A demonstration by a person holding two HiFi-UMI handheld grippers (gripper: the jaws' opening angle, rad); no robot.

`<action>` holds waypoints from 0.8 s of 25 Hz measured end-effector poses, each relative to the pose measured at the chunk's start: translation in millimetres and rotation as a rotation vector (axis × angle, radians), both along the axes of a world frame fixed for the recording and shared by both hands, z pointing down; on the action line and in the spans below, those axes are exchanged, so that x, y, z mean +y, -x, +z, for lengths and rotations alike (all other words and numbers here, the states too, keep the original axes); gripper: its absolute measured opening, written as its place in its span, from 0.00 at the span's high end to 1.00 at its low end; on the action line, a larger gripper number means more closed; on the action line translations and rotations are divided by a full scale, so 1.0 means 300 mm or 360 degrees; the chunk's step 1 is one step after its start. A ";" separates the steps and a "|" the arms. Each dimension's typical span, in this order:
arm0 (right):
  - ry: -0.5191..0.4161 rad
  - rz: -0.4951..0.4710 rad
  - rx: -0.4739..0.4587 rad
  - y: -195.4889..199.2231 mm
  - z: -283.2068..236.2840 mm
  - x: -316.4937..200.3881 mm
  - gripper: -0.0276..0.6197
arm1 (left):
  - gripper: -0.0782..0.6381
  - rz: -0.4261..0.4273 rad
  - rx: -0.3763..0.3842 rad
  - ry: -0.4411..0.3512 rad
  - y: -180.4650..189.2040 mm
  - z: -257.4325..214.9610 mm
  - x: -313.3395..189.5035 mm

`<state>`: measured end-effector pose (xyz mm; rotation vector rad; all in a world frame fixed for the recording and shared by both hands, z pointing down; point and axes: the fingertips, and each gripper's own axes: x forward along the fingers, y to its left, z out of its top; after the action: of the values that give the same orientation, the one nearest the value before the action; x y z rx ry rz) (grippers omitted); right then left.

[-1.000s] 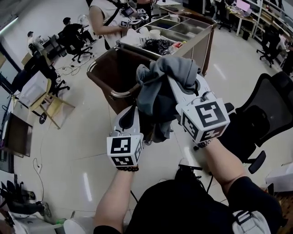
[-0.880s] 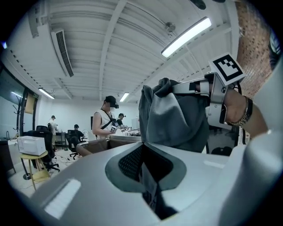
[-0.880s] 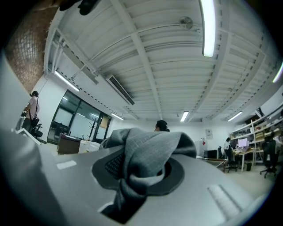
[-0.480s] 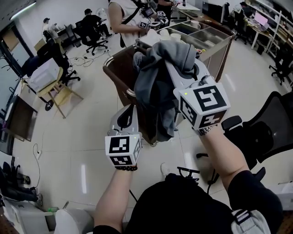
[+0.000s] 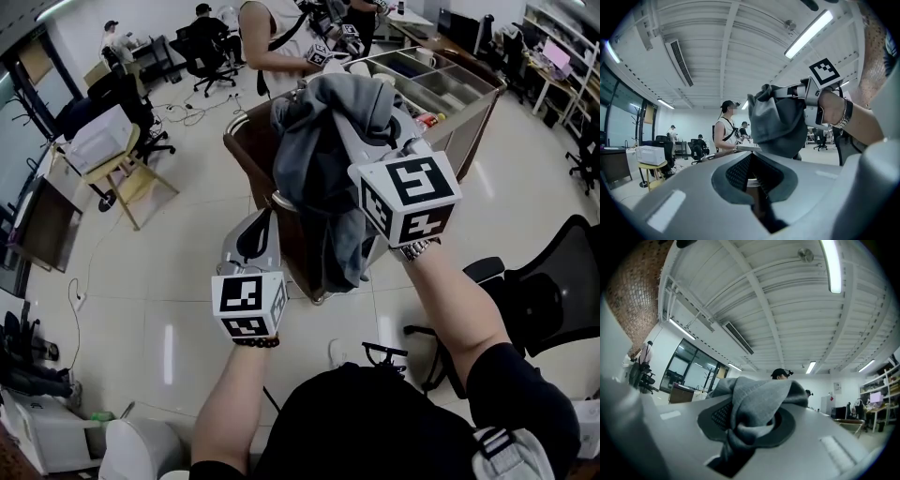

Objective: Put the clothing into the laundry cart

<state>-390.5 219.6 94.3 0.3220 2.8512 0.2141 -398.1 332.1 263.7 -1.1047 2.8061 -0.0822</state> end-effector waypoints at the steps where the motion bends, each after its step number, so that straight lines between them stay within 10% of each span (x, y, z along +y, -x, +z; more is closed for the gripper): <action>1: -0.0001 -0.0003 0.0015 0.031 0.014 -0.012 0.82 | 0.89 -0.0004 0.0003 0.0002 0.016 0.003 -0.010; 20: -0.0002 -0.0094 0.0484 0.590 0.425 -0.122 0.80 | 0.89 -0.0065 0.0074 0.0063 0.335 0.060 -0.107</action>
<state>-567.4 183.1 221.9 0.4751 3.1345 0.1679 -498.5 300.1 281.5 -1.0717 2.8808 -0.1175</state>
